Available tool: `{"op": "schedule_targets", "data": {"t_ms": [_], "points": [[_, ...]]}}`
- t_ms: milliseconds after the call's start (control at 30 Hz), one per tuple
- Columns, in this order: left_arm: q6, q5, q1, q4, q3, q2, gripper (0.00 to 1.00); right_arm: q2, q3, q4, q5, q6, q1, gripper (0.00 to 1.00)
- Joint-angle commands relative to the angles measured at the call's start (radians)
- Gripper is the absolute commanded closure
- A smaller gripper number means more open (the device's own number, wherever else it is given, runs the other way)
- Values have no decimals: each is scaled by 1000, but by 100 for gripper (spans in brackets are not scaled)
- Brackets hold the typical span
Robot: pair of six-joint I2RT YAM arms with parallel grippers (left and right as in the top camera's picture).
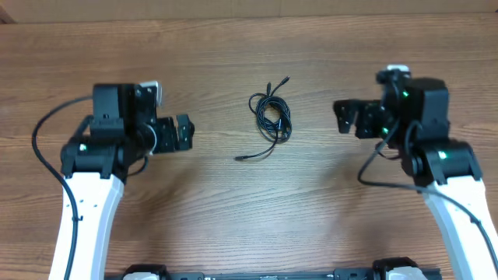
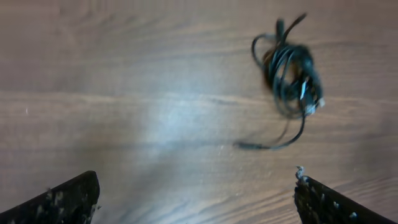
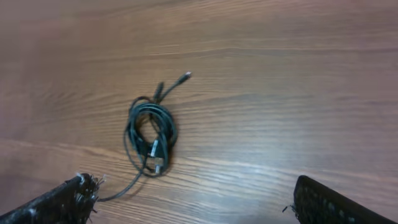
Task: Untangle cables
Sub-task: 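Move both grippers forward toward the black cable coil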
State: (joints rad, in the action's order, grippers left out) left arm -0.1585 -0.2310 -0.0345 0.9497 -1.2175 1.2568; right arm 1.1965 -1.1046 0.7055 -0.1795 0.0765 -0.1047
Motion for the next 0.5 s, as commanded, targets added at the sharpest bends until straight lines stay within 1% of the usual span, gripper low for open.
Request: {"op": "schedule_targets", "data": {"t_ms": [0, 100, 267, 367, 467], "points": [[6, -21, -33, -8, -94, 50, 0, 90, -98, 3, -10, -36, -59, 0], [32, -16, -64, -12, -116, 98, 0, 169, -126, -1, -10, -78, -111, 0], [31, 21, -102, -4, -115, 170, 0, 304, -127, -45, -8, -105, -178, 0], [23, 21, -111, 0, -115, 195, 0, 394, -127, -81, -9, -104, -197, 8], [19, 20, -113, -1, -115, 203, 0, 486, -127, -148, -10, -98, -209, 20]]}}
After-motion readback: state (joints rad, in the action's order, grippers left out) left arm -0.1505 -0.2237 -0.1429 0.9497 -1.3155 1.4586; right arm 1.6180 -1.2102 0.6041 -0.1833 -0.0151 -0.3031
